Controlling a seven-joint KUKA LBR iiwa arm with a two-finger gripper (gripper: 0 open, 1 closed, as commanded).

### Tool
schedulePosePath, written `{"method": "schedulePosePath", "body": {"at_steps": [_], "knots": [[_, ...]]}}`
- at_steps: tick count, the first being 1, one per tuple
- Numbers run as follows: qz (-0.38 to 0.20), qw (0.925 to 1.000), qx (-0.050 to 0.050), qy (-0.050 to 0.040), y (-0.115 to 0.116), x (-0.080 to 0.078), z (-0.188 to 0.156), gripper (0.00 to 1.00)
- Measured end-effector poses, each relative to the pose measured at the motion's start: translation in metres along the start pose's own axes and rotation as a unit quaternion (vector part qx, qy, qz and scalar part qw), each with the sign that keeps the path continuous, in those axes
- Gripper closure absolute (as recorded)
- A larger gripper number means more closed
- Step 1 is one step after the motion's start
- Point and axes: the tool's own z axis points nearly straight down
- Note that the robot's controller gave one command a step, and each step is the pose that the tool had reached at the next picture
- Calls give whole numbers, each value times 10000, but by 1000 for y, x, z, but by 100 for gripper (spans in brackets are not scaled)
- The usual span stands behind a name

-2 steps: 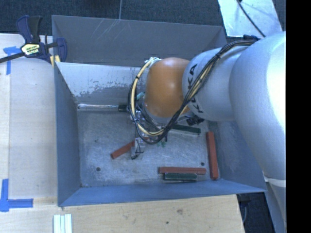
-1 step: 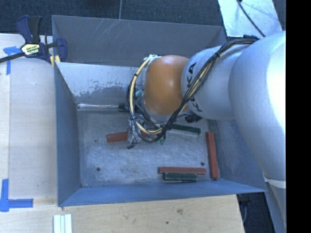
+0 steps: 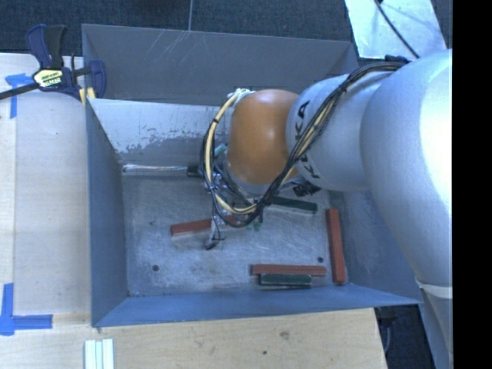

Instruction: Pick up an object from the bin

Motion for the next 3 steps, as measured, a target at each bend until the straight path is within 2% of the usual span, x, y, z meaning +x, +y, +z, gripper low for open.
{"method": "schedulePosePath", "body": {"at_steps": [1, 2, 3], "knots": [[-449, 9990, 5, 25, -7, -35, 1, 0], [-438, 9990, -5, 0, -6, -36, 0, 100], [-505, 9987, -1, -41, -8, -19, -163, 100]]}}
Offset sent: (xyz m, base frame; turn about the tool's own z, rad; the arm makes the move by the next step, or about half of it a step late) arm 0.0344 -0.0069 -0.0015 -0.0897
